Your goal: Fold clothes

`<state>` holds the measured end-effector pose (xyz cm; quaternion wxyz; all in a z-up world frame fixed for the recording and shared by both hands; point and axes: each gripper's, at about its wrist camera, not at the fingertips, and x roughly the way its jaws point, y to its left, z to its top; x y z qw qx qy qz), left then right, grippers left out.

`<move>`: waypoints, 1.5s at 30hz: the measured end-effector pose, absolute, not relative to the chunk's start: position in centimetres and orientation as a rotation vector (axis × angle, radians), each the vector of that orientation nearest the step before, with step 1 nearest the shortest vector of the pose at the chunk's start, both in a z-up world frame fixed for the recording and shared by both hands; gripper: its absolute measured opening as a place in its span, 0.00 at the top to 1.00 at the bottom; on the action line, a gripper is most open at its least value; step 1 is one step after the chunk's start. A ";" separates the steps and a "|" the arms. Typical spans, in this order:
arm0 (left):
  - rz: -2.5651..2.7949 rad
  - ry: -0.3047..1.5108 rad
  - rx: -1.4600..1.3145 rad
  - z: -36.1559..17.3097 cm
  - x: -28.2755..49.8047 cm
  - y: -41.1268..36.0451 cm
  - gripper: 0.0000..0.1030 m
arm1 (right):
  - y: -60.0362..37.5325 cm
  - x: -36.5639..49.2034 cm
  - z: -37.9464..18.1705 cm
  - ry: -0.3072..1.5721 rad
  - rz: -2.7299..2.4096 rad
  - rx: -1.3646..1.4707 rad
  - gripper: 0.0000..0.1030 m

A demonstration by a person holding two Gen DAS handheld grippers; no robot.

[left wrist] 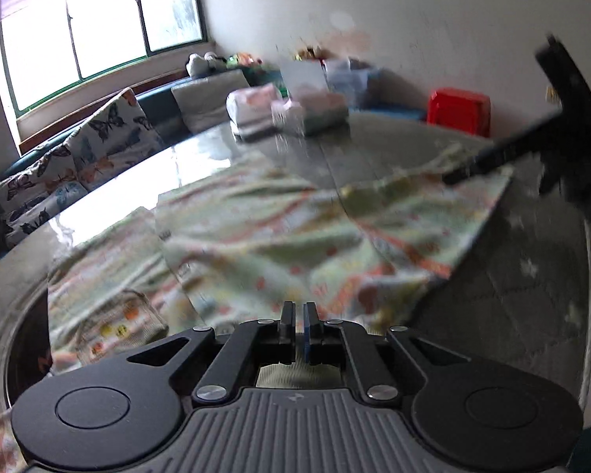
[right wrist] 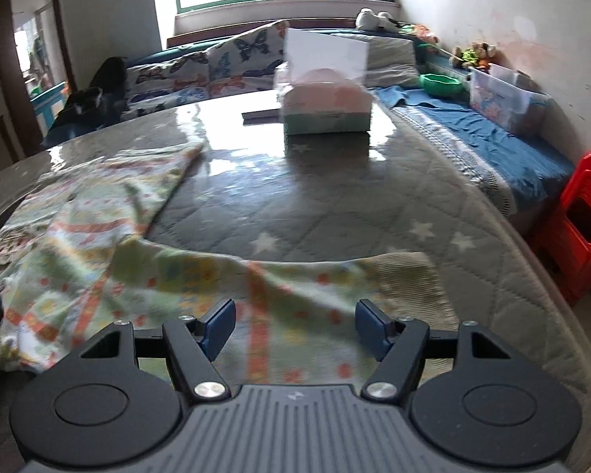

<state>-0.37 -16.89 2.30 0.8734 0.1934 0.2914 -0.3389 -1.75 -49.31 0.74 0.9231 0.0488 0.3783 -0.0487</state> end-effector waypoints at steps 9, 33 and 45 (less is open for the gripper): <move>-0.688 0.612 0.385 2.3 -0.7 -16.8 0.93 | -52.0 -2.6 1.1 0.731 -0.178 0.112 0.46; -0.648 0.631 0.318 2.9 -0.5 -18.1 0.85 | -54.0 -6.4 1.2 0.662 -0.295 0.233 0.91; -0.697 0.621 0.343 2.2 -1.2 -20.1 0.78 | -52.0 -5.8 8.9 0.497 -0.213 0.173 0.92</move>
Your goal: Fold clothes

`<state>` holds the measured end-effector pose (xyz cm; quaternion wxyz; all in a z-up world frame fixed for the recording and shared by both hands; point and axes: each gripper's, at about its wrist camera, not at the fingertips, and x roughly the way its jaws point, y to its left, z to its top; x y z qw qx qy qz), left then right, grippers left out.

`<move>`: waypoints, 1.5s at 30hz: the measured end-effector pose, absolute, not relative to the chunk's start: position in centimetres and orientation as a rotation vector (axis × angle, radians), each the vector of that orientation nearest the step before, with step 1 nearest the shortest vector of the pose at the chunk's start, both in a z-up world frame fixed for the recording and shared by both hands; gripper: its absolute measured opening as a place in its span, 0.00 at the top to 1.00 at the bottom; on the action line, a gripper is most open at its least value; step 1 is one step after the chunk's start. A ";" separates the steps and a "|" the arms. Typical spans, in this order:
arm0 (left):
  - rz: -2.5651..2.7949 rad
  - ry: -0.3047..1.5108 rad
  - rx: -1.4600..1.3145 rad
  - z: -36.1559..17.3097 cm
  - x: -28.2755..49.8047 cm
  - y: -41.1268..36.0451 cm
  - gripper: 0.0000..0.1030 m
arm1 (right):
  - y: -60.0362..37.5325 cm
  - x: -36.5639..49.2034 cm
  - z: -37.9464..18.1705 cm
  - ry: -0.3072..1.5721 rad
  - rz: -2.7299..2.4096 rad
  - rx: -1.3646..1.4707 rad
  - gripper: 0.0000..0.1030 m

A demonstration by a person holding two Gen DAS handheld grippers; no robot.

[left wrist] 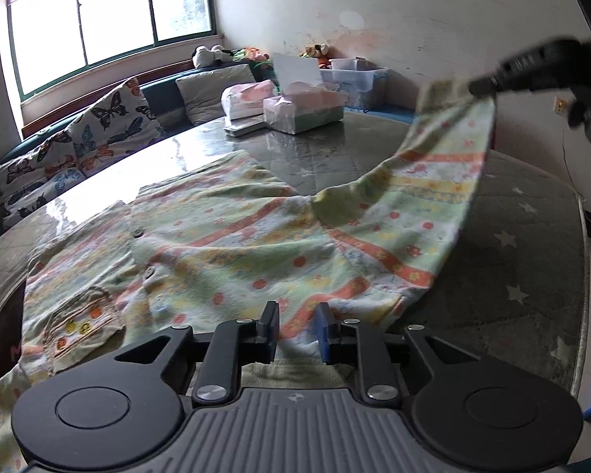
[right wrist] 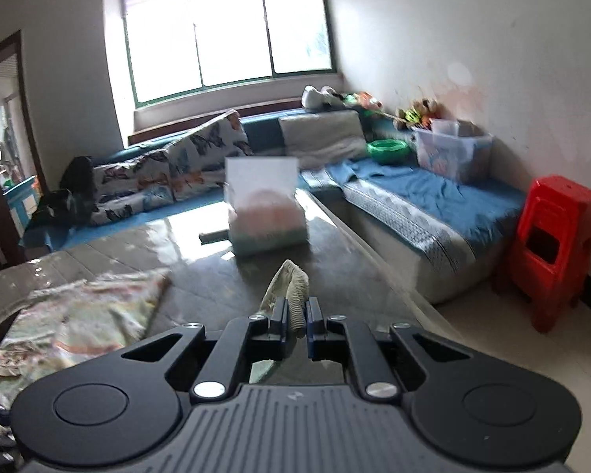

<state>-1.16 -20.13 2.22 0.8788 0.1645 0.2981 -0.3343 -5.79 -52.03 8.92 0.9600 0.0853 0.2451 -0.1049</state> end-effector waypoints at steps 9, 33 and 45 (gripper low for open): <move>-0.754 0.621 0.350 1.9 -1.2 -22.0 0.76 | -50.5 -4.6 11.2 0.472 -0.199 0.120 0.92; -0.324 0.553 0.080 5.9 -1.5 -5.4 0.59 | -28.9 3.4 15.4 0.480 0.372 -0.082 0.92; -0.225 0.599 0.019 4.7 -2.1 -1.4 0.59 | -20.3 4.6 9.2 0.647 0.578 -0.170 0.82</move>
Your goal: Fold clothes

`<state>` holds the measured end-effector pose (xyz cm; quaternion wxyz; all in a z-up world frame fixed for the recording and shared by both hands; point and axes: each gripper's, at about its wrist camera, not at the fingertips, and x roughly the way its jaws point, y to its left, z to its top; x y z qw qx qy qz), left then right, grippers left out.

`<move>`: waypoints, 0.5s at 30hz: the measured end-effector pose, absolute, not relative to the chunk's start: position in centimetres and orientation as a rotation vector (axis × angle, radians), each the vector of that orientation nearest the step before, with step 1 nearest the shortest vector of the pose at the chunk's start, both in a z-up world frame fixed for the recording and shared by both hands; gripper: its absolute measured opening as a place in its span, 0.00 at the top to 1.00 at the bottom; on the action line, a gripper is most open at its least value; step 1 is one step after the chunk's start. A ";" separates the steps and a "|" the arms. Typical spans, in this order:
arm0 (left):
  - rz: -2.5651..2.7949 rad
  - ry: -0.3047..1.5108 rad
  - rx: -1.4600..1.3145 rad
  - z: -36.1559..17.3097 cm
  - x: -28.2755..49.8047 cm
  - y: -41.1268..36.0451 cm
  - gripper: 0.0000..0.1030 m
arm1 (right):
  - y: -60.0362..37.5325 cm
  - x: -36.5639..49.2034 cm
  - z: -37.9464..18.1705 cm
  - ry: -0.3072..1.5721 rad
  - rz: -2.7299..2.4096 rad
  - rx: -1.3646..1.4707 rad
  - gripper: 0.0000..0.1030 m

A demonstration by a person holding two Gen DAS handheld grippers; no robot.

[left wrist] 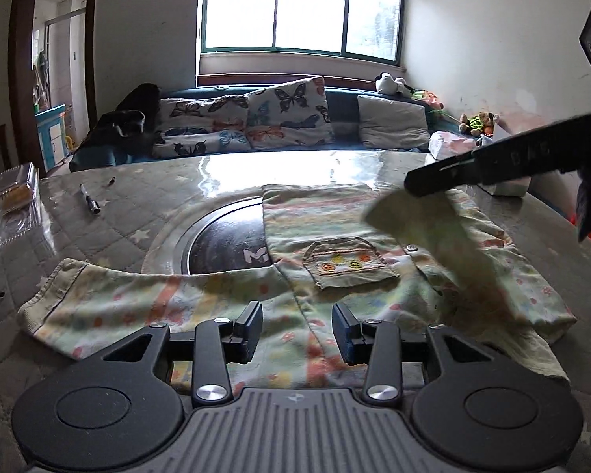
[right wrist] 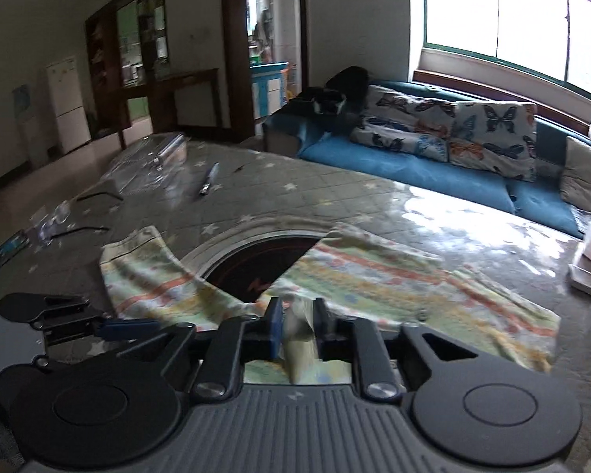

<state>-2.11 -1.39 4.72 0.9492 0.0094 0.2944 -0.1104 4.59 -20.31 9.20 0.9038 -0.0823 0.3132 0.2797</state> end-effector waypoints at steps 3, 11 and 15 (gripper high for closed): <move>-0.223 0.593 0.024 4.9 -1.9 -1.6 0.59 | -21.1 4.2 9.7 0.635 0.579 -0.187 0.82; -0.313 0.590 0.050 5.1 -0.9 -4.6 0.60 | -27.3 3.1 6.0 0.780 0.467 -0.232 0.82; -0.375 0.606 0.068 4.8 -0.1 -6.9 0.60 | -30.3 2.8 3.4 0.853 0.406 -0.205 0.82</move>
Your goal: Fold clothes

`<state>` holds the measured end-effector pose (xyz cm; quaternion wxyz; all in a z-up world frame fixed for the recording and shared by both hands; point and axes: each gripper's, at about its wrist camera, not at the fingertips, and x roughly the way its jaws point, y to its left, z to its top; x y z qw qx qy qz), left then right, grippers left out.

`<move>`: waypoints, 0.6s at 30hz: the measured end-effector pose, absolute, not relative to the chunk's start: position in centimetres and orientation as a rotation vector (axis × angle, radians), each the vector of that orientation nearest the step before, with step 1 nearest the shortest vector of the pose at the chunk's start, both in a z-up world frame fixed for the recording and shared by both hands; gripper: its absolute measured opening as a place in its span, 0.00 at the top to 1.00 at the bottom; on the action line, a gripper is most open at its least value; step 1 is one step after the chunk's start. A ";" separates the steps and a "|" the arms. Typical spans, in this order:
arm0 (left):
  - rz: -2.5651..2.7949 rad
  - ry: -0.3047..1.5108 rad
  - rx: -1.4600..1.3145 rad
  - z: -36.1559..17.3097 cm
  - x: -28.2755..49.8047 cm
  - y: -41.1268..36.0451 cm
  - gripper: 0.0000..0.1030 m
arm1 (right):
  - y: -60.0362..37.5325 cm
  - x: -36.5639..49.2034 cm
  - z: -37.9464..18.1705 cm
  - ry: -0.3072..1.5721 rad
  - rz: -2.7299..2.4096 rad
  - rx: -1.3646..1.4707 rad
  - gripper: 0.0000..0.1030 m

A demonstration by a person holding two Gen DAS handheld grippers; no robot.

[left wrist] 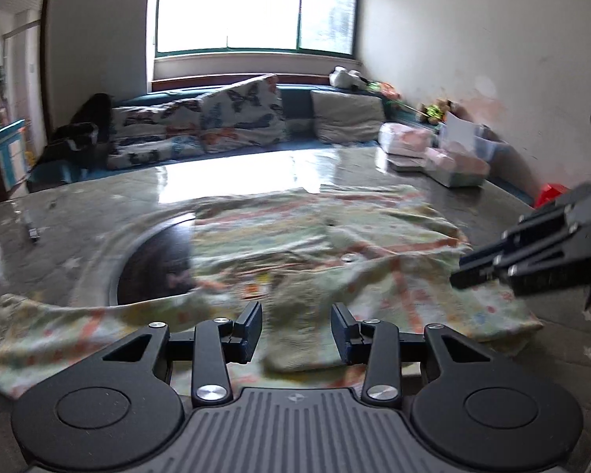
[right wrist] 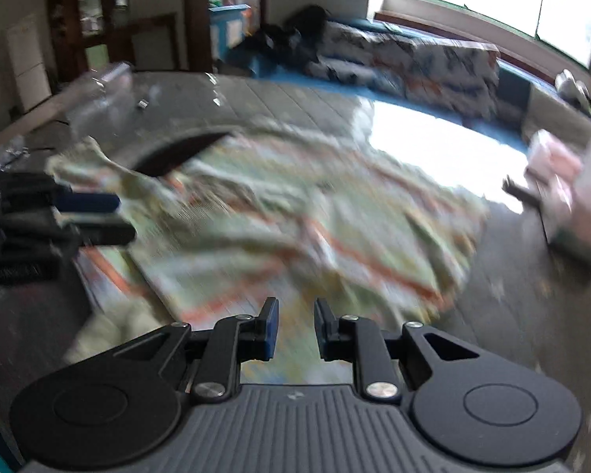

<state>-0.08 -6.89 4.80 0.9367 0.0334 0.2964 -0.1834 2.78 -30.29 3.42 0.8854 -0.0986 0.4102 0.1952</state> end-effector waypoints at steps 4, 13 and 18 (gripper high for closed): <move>-0.409 0.643 0.080 3.9 1.2 -8.6 0.61 | -32.6 2.9 1.4 0.890 0.368 -0.159 0.81; -0.430 0.679 0.080 3.7 3.4 -10.2 0.61 | -33.9 4.5 3.0 0.828 0.342 -0.129 0.79; -0.427 0.694 0.055 3.5 5.4 -10.9 0.62 | -34.5 6.2 1.5 0.858 0.327 -0.097 0.79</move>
